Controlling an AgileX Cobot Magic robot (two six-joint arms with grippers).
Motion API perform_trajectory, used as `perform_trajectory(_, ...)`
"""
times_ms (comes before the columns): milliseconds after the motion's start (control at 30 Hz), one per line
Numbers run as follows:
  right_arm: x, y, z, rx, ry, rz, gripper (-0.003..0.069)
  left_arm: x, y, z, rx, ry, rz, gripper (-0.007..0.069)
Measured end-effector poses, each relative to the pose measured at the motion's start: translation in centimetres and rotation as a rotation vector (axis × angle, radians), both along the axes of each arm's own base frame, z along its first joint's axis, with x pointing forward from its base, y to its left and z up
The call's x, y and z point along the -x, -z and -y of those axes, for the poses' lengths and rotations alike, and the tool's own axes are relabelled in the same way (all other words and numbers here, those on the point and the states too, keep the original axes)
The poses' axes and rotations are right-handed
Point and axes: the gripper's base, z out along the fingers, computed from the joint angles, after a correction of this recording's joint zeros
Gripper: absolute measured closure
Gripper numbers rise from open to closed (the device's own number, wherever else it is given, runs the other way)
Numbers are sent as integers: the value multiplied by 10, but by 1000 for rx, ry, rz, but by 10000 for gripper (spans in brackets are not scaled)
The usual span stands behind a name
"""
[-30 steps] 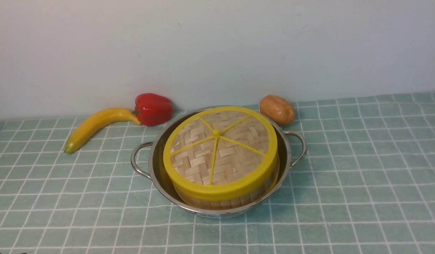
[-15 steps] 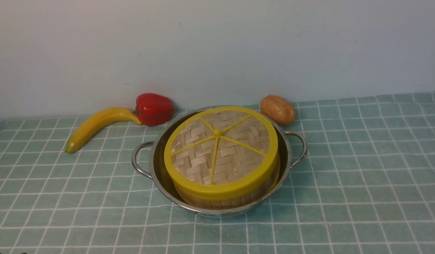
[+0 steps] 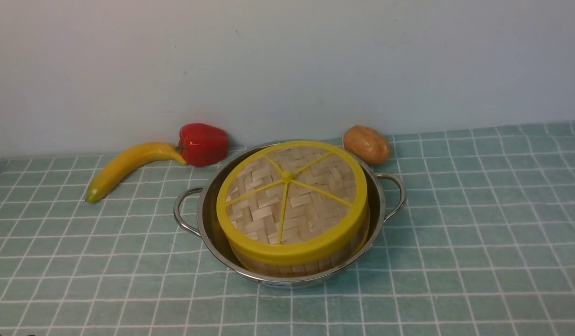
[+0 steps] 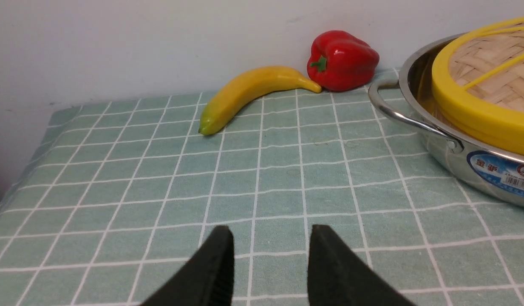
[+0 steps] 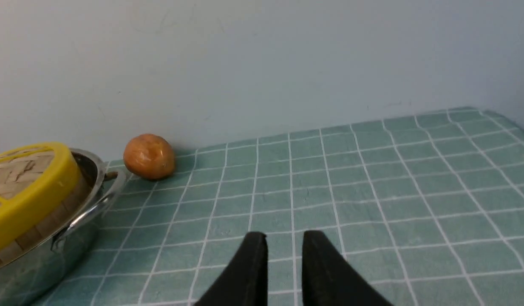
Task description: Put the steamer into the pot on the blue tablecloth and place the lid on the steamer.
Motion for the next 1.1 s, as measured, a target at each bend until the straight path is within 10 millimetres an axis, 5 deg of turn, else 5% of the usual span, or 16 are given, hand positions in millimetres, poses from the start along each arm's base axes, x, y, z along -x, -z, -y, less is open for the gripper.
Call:
perform_trajectory(567,0,-9,-8,-59,-95,101,457,0,0,0,0,0,0,382)
perform_trajectory(833,2,5,-15,256,-207,-28,428,0,0,0,0,0,0,382)
perform_trajectory(1100,3,7,-16,293,-227,-49,419,0,0,0,0,0,0,382)
